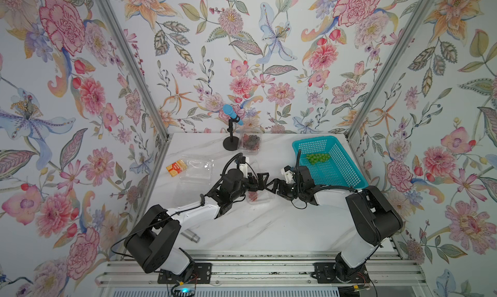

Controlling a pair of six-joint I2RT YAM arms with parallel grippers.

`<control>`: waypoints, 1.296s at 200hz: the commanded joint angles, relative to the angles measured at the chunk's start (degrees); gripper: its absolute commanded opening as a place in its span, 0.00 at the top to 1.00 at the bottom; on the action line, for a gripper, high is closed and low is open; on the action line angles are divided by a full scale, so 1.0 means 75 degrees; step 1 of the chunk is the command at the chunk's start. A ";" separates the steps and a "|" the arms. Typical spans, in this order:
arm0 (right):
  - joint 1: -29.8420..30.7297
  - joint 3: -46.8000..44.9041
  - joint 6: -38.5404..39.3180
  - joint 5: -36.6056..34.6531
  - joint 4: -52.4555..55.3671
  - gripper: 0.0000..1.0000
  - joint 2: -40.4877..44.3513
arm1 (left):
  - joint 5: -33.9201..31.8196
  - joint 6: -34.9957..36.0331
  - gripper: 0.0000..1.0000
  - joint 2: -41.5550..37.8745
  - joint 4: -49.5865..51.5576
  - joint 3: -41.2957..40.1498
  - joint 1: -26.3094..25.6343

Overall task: Pack grapes into containers
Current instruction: Adjust the packing box at the center of the board.

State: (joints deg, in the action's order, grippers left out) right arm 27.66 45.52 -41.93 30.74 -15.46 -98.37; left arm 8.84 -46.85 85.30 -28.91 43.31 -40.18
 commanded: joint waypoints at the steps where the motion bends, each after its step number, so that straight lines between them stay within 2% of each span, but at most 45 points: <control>1: 0.0250 0.0170 -0.0489 0.0237 -0.0766 0.00 -0.0267 | -0.0122 -0.0112 0.00 0.0015 -0.0248 -0.0015 -0.0097; 66: 0.0888 0.1131 -0.1382 -0.0079 -0.1512 0.00 -0.1452 | -0.0457 0.0106 0.00 -0.0429 0.0184 -0.0217 -0.0064; 88: 0.0894 0.1678 -0.1615 -0.0142 -0.1399 0.00 -0.1822 | -0.0403 0.0065 0.00 -0.0630 0.0189 -0.0455 0.0102; 115: 0.0813 0.2040 -0.1435 -0.0204 -0.0790 0.00 -0.1866 | -0.0353 0.0082 0.00 -0.0830 0.0216 -0.0722 0.0384; 178: 0.0396 0.1040 -0.0713 -0.0551 -0.0133 0.00 -0.0663 | -0.0070 -0.0014 0.00 -0.0506 -0.0265 -0.0912 0.0577; 232: 0.0191 0.0008 -0.0596 -0.0596 -0.0254 0.00 0.0146 | 0.0005 -0.0137 0.00 -0.0207 -0.0499 -0.0800 0.0565; 259: 0.0200 -0.0617 -0.0836 -0.0557 -0.0856 0.00 0.0430 | 0.0037 -0.0237 0.00 -0.0123 -0.0634 -0.0852 0.0545</control>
State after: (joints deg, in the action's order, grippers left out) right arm 29.06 44.56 -47.53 26.96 -18.61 -97.65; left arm 8.60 -47.42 83.31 -31.40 36.67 -36.32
